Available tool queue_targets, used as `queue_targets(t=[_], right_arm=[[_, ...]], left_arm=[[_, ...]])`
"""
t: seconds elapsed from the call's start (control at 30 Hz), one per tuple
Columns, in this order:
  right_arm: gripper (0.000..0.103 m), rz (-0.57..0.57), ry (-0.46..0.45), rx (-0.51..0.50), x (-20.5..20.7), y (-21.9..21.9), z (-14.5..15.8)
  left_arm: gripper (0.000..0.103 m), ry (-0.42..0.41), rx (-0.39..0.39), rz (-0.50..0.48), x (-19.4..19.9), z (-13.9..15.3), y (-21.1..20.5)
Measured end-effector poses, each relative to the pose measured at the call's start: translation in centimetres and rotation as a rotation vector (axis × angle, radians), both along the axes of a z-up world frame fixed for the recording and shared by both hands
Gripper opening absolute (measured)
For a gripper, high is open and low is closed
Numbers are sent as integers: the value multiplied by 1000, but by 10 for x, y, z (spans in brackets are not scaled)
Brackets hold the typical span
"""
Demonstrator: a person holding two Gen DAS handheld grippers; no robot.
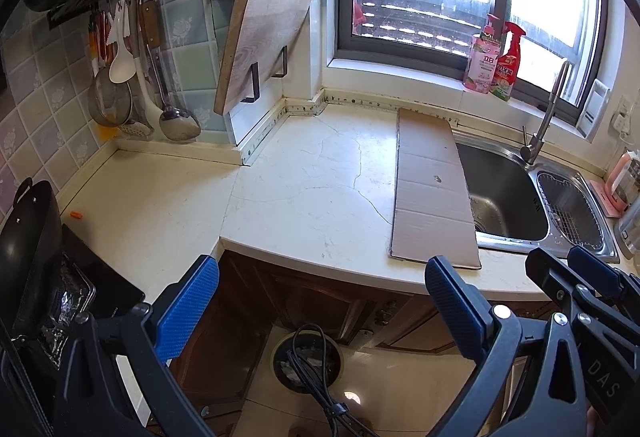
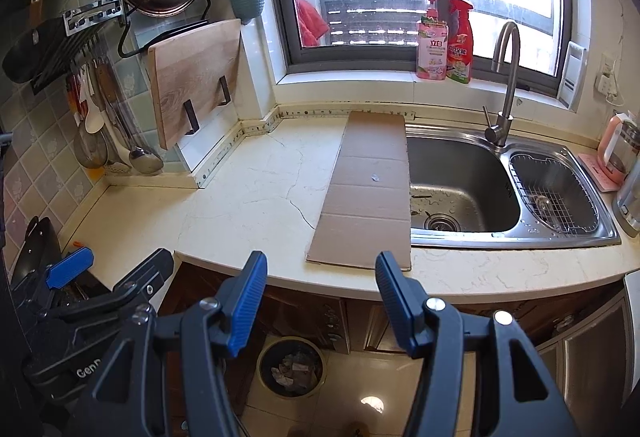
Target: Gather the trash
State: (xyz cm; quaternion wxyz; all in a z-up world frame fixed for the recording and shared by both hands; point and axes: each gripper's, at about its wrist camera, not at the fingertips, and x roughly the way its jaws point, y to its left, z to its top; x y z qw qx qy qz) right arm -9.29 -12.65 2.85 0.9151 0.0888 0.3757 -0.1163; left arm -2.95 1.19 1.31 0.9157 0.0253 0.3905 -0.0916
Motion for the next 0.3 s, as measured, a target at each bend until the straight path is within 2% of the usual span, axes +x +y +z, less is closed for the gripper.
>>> queue_targets(t=[0.3], right_arm=[[57,-8,-1,-2,-7,-4,1]], left_arm=[[102,-4,2,-11,-7,1,-4]])
